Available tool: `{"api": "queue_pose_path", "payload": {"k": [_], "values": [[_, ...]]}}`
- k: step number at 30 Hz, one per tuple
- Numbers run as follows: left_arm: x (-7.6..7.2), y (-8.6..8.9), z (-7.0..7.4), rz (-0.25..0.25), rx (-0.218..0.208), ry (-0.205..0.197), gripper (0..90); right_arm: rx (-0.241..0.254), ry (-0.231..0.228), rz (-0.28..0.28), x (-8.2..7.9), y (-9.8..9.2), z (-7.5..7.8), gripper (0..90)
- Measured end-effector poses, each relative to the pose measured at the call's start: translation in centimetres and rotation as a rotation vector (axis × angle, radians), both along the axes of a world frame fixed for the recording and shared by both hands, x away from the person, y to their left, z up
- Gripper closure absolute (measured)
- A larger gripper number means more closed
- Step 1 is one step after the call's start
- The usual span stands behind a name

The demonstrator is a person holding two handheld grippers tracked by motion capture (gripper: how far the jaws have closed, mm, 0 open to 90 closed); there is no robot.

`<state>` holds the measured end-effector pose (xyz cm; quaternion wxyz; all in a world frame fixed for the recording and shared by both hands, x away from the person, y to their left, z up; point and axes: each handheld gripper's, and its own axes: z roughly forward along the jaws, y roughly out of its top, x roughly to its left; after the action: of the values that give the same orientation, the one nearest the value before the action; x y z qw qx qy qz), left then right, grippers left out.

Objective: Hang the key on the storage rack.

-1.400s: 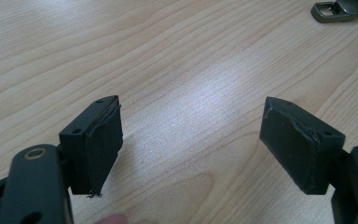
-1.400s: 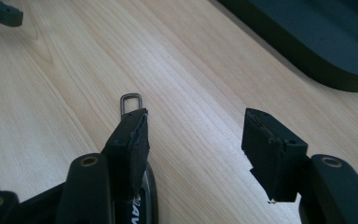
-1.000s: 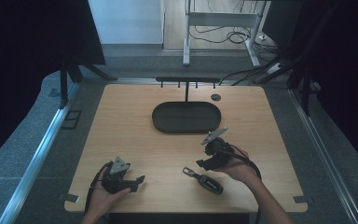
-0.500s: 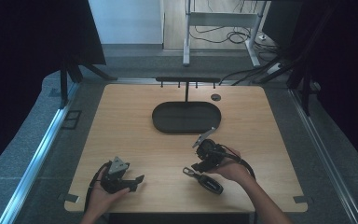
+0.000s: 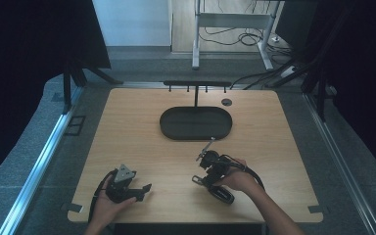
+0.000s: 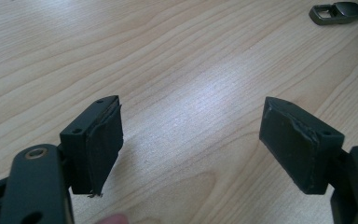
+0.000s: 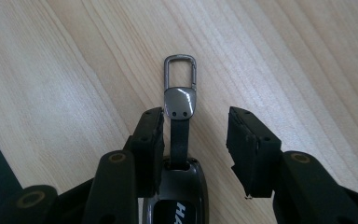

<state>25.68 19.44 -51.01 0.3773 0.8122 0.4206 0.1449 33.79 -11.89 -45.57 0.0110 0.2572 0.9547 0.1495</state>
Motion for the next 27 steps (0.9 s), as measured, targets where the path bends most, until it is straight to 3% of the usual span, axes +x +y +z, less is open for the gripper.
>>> {"api": "queue_pose_path", "payload": {"k": [10, 27], "values": [[0.0, 0.0, 0.0, -0.001, 0.002, 0.001, 21.8, -0.053, 0.050, 0.006, 0.0, 0.6, -1.1, 60.4], [0.0, 0.0, 0.1, 0.000, -0.002, -0.005, 21.9, -0.099, 0.070, 0.020, 0.0, 1.3, -2.2, 65.0]]}}
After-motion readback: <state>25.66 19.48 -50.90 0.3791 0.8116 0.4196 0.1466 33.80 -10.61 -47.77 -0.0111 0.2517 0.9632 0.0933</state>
